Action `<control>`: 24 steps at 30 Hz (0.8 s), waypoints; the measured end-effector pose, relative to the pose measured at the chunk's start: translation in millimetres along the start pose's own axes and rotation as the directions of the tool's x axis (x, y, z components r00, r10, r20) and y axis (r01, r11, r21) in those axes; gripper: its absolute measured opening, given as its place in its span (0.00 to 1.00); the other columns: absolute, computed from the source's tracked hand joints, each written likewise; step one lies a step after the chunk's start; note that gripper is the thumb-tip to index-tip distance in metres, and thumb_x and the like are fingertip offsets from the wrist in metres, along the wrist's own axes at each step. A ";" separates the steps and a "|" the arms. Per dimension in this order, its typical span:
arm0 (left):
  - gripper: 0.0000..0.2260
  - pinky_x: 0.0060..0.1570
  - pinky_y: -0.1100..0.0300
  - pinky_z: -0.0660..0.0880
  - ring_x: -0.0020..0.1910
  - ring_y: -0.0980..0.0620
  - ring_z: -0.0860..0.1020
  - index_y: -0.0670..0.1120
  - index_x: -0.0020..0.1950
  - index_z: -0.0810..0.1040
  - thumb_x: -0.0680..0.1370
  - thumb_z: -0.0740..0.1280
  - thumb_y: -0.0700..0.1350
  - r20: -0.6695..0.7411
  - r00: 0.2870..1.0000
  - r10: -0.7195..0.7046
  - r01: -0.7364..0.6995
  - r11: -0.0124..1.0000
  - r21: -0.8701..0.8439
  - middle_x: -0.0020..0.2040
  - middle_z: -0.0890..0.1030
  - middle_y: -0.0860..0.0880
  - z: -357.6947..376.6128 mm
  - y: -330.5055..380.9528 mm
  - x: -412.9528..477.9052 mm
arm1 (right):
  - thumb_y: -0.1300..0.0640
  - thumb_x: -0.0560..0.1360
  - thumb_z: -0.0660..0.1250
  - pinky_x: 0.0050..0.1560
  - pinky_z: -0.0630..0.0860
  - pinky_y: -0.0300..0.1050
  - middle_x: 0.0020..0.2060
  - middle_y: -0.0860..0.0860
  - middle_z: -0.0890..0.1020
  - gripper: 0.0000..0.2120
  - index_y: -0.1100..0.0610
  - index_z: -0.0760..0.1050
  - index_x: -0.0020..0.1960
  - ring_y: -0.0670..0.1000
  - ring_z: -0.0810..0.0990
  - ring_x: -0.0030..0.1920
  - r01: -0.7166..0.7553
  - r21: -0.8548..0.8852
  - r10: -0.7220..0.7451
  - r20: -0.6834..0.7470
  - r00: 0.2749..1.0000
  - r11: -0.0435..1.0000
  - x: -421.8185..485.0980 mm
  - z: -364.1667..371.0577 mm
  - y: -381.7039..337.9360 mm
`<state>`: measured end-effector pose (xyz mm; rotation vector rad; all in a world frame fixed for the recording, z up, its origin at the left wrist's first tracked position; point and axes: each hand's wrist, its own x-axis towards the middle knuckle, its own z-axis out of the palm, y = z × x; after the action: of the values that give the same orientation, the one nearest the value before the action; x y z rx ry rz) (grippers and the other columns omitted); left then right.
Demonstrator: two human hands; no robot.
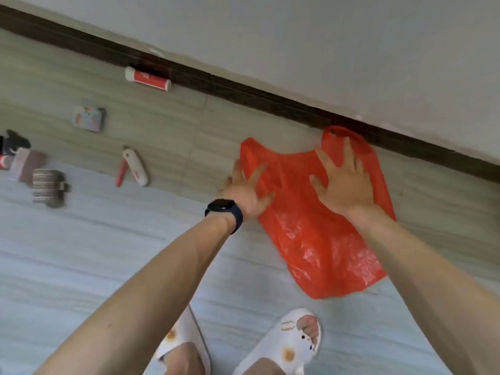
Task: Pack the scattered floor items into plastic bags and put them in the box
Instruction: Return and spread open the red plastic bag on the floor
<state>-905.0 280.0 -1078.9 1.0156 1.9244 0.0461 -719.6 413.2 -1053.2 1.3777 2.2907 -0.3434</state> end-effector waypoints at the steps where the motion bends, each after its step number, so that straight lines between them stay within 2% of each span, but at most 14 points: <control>1: 0.31 0.66 0.39 0.68 0.73 0.35 0.61 0.67 0.75 0.52 0.75 0.61 0.66 -0.029 0.999 0.020 -0.020 1.000 -0.004 0.80 0.46 0.46 -0.2 1.0 16.7 | 0.39 0.79 0.58 0.72 0.60 0.62 0.80 0.57 0.44 0.31 0.36 0.50 0.78 0.65 0.55 0.76 -0.004 -0.011 0.004 -0.024 1.000 1.000 16.5 4.6 4.7; 3: 0.28 0.62 0.43 0.72 0.69 0.37 0.68 0.58 0.74 0.61 0.76 0.61 0.64 -0.079 0.996 0.043 -0.045 0.999 -0.027 0.77 0.60 0.43 -1.0 -1.1 41.1 | 0.38 0.79 0.56 0.75 0.55 0.62 0.80 0.57 0.53 0.26 0.37 0.57 0.77 0.63 0.54 0.77 -0.013 -0.056 0.014 0.018 1.000 0.998 41.1 10.3 11.2; 4: 0.26 0.60 0.46 0.73 0.65 0.39 0.71 0.54 0.72 0.66 0.77 0.61 0.63 -0.095 0.994 0.054 -0.059 0.997 -0.052 0.72 0.68 0.43 -3.1 -3.1 46.8 | 0.39 0.80 0.55 0.75 0.56 0.61 0.77 0.56 0.62 0.23 0.39 0.64 0.74 0.62 0.58 0.76 -0.021 -0.094 0.027 0.054 0.998 0.995 48.0 12.1 12.2; 6: 0.24 0.59 0.53 0.74 0.63 0.42 0.75 0.48 0.71 0.71 0.79 0.63 0.59 -0.119 0.990 0.081 -0.093 0.991 -0.092 0.67 0.76 0.44 -14.3 -8.5 47.1 | 0.42 0.80 0.55 0.69 0.67 0.58 0.64 0.56 0.78 0.18 0.47 0.78 0.62 0.60 0.73 0.67 -0.045 -0.112 0.053 0.067 0.996 0.993 49.2 6.5 7.5; 8: 0.22 0.60 0.56 0.72 0.63 0.44 0.76 0.46 0.69 0.74 0.80 0.63 0.57 -0.159 0.985 0.075 -0.095 0.987 -0.127 0.65 0.78 0.45 -39.4 -15.0 28.6 | 0.45 0.80 0.59 0.57 0.75 0.52 0.54 0.58 0.83 0.16 0.53 0.81 0.54 0.60 0.80 0.57 -0.041 0.028 0.042 -0.028 0.999 0.999 38.9 -6.1 -4.8; 11: 0.12 0.59 0.52 0.75 0.57 0.45 0.80 0.46 0.57 0.82 0.80 0.65 0.51 -0.272 0.962 0.011 -0.102 0.942 -0.321 0.56 0.83 0.45 -94.5 -31.5 -20.1 | 0.48 0.77 0.66 0.49 0.75 0.48 0.51 0.55 0.84 0.09 0.52 0.80 0.49 0.59 0.82 0.52 0.081 0.280 -0.021 -0.210 0.977 0.957 10.1 -42.7 -28.4; 13: 0.05 0.58 0.46 0.77 0.48 0.46 0.82 0.48 0.48 0.83 0.78 0.69 0.46 -0.314 0.949 -0.034 -0.167 0.790 -0.591 0.47 0.84 0.45 -134.3 -41.5 -64.3 | 0.51 0.77 0.67 0.51 0.73 0.47 0.56 0.54 0.81 0.08 0.50 0.79 0.55 0.59 0.80 0.54 0.166 0.336 -0.058 -0.308 0.950 0.927 -17.7 -73.4 -44.5; 15: 0.02 0.53 0.47 0.79 0.38 0.48 0.81 0.48 0.46 0.82 0.77 0.70 0.43 -0.360 0.932 -0.051 -0.258 0.604 -0.754 0.37 0.82 0.48 -169.5 -48.1 -117.6 | 0.54 0.79 0.63 0.55 0.74 0.50 0.61 0.56 0.77 0.18 0.44 0.73 0.67 0.61 0.78 0.59 0.236 0.321 -0.095 -0.398 0.912 0.917 -49.0 -101.5 -60.2; 17: 0.04 0.30 0.63 0.77 0.24 0.55 0.74 0.46 0.51 0.81 0.78 0.69 0.43 -0.392 0.917 -0.074 -0.288 0.557 -0.779 0.29 0.76 0.51 -197.4 -56.7 -172.9 | 0.55 0.79 0.61 0.57 0.76 0.55 0.69 0.58 0.70 0.28 0.37 0.60 0.76 0.64 0.76 0.62 0.257 0.247 -0.130 -0.435 0.891 0.934 -85.5 -128.5 -77.3; 18: 0.06 0.21 0.67 0.67 0.19 0.56 0.67 0.45 0.54 0.81 0.78 0.69 0.44 -0.384 0.921 -0.066 -0.272 0.598 -0.754 0.28 0.73 0.51 -205.4 -61.7 -199.6 | 0.56 0.78 0.60 0.58 0.76 0.57 0.73 0.57 0.66 0.32 0.35 0.56 0.77 0.65 0.76 0.63 0.264 0.205 -0.156 -0.430 0.889 0.942 -105.3 -139.2 -85.1; 20: 0.09 0.20 0.68 0.56 0.19 0.55 0.63 0.48 0.57 0.81 0.78 0.69 0.47 -0.289 0.957 -0.013 -0.165 0.797 -0.581 0.32 0.75 0.50 -209.6 -74.3 -244.6 | 0.56 0.76 0.60 0.58 0.76 0.57 0.77 0.53 0.60 0.34 0.34 0.55 0.76 0.65 0.77 0.63 0.273 0.094 -0.215 -0.400 0.891 0.957 -142.6 -154.4 -97.3; 22: 0.10 0.21 0.68 0.65 0.24 0.55 0.72 0.53 0.58 0.80 0.77 0.70 0.49 -0.209 0.977 -0.040 -0.006 0.977 -0.214 0.37 0.80 0.51 -200.7 -83.5 -285.1 | 0.57 0.75 0.60 0.57 0.76 0.54 0.75 0.52 0.64 0.31 0.37 0.62 0.74 0.62 0.78 0.62 0.241 -0.068 -0.249 -0.337 0.908 0.968 -178.3 -163.1 -107.4; 23: 0.12 0.26 0.66 0.72 0.30 0.55 0.78 0.54 0.60 0.78 0.76 0.69 0.51 -0.207 0.975 -0.079 0.086 0.996 0.027 0.41 0.81 0.51 -193.0 -87.0 -302.5 | 0.57 0.75 0.59 0.56 0.76 0.53 0.70 0.52 0.69 0.27 0.40 0.66 0.72 0.61 0.79 0.61 0.220 -0.167 -0.263 -0.302 0.916 0.961 -195.2 -163.8 -110.7; 24: 0.16 0.35 0.62 0.78 0.39 0.53 0.82 0.55 0.62 0.77 0.75 0.68 0.55 -0.246 0.963 -0.109 0.173 0.951 0.257 0.48 0.82 0.51 -182.9 -90.7 -316.8 | 0.57 0.76 0.59 0.55 0.76 0.52 0.66 0.52 0.73 0.23 0.44 0.69 0.70 0.59 0.79 0.60 0.202 -0.275 -0.277 -0.271 0.922 0.940 -213.0 -161.7 -113.3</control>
<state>-1025.8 74.5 -787.1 1.0877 2.2568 -0.2023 -772.6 264.4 -809.4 1.0885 2.6608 0.0870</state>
